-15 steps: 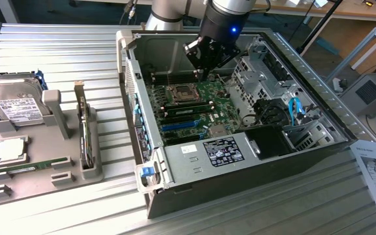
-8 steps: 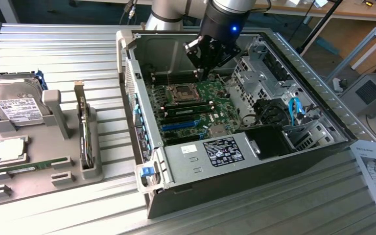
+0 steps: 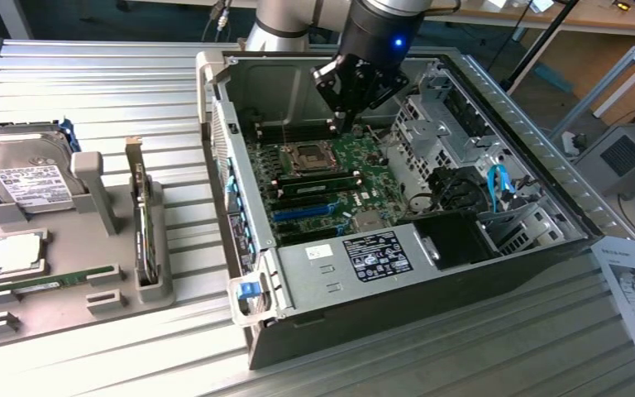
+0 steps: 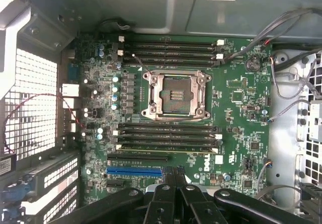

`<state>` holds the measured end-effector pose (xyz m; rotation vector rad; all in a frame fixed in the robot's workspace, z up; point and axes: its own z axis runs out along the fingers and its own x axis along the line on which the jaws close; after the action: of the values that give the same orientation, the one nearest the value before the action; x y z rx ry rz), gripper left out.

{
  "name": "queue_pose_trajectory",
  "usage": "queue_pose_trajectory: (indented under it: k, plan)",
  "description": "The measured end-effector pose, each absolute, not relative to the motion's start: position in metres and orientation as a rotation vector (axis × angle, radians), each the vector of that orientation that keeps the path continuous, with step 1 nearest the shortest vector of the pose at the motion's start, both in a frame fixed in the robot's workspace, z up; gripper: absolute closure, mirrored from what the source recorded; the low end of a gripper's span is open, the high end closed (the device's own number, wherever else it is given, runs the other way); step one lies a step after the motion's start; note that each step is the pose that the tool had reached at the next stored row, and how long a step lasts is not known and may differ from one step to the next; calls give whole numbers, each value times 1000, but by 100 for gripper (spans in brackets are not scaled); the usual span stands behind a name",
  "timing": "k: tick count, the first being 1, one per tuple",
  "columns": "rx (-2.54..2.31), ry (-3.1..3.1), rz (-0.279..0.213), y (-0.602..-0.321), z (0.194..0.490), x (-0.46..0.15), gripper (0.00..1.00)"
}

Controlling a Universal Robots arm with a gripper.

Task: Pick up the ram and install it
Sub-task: 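Press down the ram until it locks into place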

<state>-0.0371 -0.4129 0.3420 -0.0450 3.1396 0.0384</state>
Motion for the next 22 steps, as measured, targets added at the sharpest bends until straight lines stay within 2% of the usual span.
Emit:
queue_pose_trajectory:
  k: [22]
  plan:
    - [-45, 3139, 46, -413, 344, -37, 89]
